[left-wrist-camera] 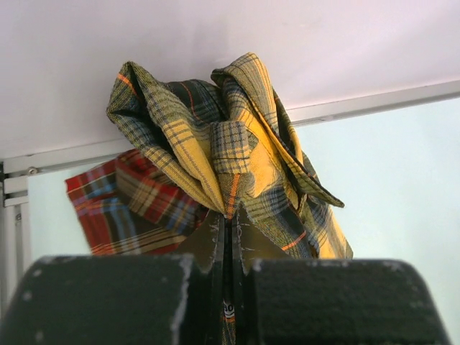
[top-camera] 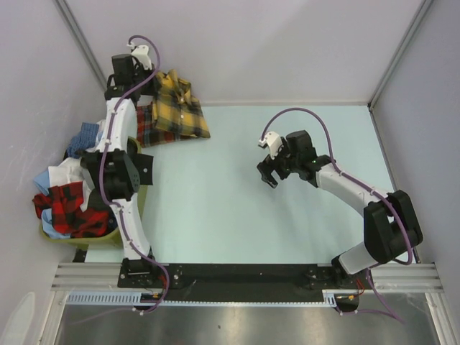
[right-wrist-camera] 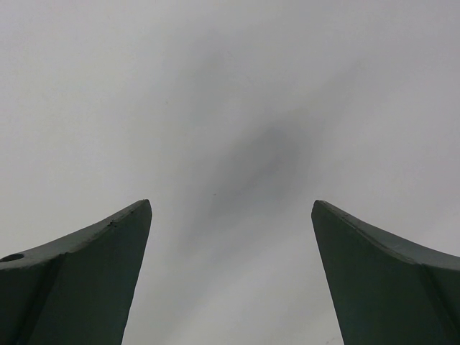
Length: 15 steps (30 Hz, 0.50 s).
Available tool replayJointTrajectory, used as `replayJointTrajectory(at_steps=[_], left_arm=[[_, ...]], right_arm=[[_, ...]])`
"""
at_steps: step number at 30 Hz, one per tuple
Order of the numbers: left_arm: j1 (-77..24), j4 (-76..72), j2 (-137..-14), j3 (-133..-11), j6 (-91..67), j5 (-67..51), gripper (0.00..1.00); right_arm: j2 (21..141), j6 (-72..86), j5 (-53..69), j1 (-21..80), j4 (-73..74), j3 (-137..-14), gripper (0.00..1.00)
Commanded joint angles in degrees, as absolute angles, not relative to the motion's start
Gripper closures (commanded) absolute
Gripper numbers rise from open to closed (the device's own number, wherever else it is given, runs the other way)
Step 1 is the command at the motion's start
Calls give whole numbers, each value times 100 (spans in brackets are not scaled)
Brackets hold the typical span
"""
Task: Fold and stack the long sleeve shirts
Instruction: Neatly place the folded shirt to the corner
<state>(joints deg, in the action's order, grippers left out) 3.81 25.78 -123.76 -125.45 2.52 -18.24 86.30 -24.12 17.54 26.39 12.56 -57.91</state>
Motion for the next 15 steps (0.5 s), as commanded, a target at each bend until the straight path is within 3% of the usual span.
replayJointTrajectory(at_steps=[1,9,15], left_arm=[[737,2083,-12234,-12788,263,-2144,100],[1098,1873,-12787,-12481,395,-2795,99],[1283,1661,-13192,-12445,535,-2760,91]], right_arm=[[8358,-2505,1767,2610,1186,-5730,0],[8297,-2566,1775,2575,1336,-5695,0],[8279,-2540,1784,2575,1459,-5713,0]])
